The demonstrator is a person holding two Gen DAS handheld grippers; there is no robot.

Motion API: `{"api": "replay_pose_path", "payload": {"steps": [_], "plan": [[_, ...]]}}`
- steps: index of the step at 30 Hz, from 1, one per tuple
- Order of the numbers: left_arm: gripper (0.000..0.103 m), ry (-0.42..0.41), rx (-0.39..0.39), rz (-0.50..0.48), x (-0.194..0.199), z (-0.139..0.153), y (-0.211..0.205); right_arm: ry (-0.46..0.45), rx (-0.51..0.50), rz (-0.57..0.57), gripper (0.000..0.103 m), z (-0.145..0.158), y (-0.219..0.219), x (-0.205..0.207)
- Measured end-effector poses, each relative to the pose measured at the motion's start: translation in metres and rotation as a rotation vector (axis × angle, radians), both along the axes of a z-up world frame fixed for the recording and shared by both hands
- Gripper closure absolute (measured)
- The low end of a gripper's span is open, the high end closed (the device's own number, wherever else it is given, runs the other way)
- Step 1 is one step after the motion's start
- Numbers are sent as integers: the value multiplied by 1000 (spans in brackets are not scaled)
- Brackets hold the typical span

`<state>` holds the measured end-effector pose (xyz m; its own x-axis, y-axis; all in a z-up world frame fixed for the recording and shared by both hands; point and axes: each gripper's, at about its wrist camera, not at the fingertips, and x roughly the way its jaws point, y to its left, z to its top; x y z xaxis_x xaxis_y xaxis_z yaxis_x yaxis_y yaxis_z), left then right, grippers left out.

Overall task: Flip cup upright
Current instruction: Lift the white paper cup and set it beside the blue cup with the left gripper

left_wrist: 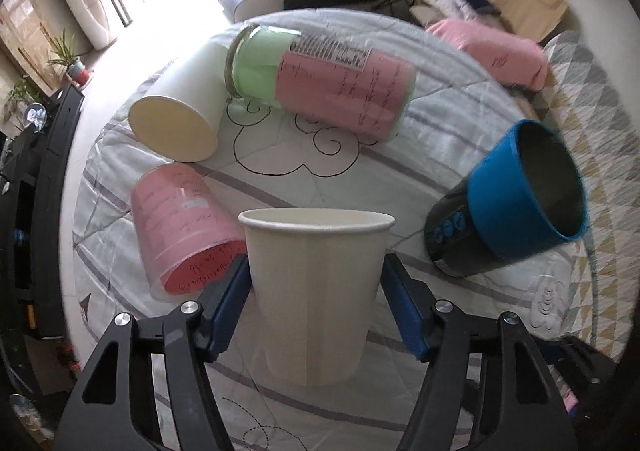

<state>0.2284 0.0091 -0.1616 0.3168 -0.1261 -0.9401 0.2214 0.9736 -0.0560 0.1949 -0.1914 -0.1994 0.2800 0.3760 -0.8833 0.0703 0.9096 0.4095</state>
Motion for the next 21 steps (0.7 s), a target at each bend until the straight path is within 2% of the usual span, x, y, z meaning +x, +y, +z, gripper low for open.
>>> {"api": "replay_pose_path", "payload": {"steps": [3, 14, 21], "plan": [[36, -32, -32, -1, -12, 5, 6, -5, 32, 3, 23, -8, 9, -2], [35, -122, -94, -38, -55, 9, 14, -39, -50, 27, 23, -17, 29, -20], [35, -137, -109, -40, -76, 8, 21, -66, -39, 59, 23, -19, 40, -30]]}}
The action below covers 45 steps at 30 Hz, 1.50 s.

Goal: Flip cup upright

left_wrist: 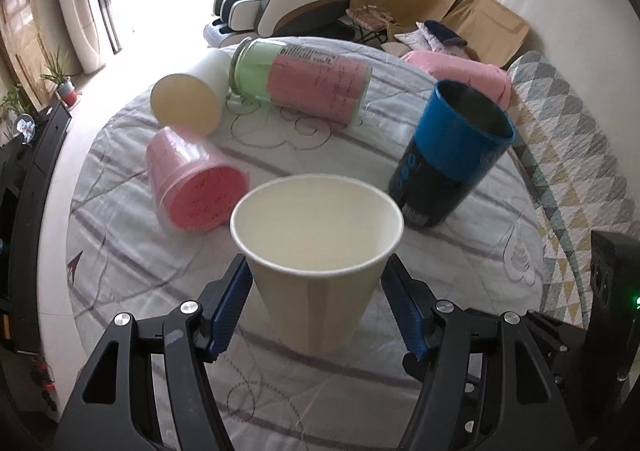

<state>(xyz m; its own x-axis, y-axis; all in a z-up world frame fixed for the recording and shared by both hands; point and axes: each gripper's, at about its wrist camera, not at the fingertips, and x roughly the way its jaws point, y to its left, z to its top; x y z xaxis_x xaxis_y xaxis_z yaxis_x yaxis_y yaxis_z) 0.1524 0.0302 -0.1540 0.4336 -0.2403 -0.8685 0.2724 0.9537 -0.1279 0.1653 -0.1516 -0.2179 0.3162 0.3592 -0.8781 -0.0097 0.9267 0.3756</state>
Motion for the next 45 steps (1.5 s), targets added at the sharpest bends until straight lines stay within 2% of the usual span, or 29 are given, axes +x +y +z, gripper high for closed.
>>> {"api": "replay_pose_path", "payload": {"steps": [10, 15, 21, 28, 34, 40, 45], "plan": [[34, 36, 5, -4, -24, -12, 4, -24, -59, 25, 23, -1, 5, -5], [20, 44, -4, 3, -34, -8, 8, -26, -93, 52, 23, 4, 9, -13], [17, -2, -16, 12, -59, 20, 17, -85, -149, 53, 23, 33, 11, -27], [10, -95, -5, 27, -102, 76, 27, -222, -261, 37, 23, 87, 14, -49], [7, -145, 12, 61, -141, 115, 27, -280, -306, 32, 23, 126, 5, -71], [5, -193, 46, 127, -175, 137, 13, -353, -321, 60, 23, 157, -8, -91], [3, -195, 55, 190, -203, 143, 1, -401, -320, 94, 23, 174, -21, -109]]}}
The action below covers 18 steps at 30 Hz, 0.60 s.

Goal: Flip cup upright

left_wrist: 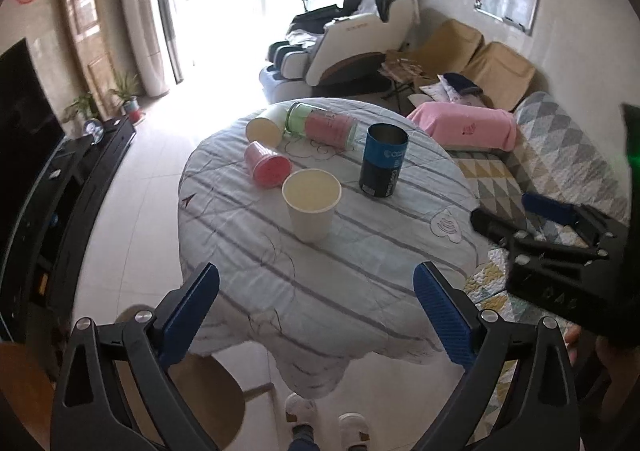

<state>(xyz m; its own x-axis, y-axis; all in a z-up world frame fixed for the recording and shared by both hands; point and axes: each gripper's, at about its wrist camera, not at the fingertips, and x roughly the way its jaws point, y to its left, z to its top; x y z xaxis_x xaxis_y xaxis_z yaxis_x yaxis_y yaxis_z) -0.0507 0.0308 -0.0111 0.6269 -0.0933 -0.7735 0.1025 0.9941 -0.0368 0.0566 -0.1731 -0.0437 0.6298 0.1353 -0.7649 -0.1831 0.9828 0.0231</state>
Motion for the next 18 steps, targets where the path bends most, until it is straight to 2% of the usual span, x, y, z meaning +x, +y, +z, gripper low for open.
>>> {"api": "replay_pose_path", "payload": {"steps": [7, 18], "plan": [[2, -26, 2, 29, -32, 12, -20, -65, 22, 31, 23, 22, -19, -32], [1, -69, 10, 29, -47, 26, -39, -102, 44, 60, 22, 36, -27, -47]]}}
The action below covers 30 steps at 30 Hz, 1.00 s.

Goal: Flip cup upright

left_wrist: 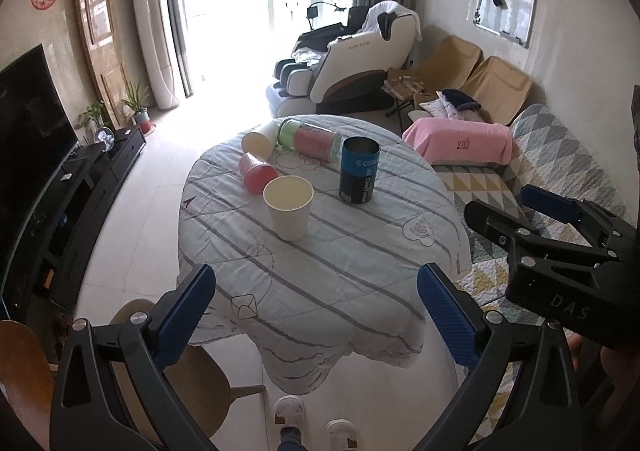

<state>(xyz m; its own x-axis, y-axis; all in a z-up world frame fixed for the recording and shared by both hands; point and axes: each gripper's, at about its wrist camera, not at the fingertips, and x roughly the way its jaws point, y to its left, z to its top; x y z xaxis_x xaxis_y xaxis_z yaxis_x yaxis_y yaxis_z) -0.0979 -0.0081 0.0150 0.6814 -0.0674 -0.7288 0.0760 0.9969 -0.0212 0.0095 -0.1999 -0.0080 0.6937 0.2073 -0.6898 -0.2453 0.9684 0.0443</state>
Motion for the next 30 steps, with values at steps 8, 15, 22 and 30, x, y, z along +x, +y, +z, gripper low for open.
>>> {"api": "replay_pose_path", "payload": {"steps": [8, 15, 22, 30], "plan": [[1, -8, 6, 8, 0, 2, -5, 4, 10, 10, 22, -1, -4, 4], [1, -10, 12, 12, 7, 4, -8, 2, 20, 10, 22, 0, -8, 13], [1, -3, 22, 17, 20, 4, -10, 12, 25, 6, 22, -2, -10, 21], [1, 1, 41, 19, 31, 1, -8, 32, 33, 4, 22, -7, -9, 31]]}}
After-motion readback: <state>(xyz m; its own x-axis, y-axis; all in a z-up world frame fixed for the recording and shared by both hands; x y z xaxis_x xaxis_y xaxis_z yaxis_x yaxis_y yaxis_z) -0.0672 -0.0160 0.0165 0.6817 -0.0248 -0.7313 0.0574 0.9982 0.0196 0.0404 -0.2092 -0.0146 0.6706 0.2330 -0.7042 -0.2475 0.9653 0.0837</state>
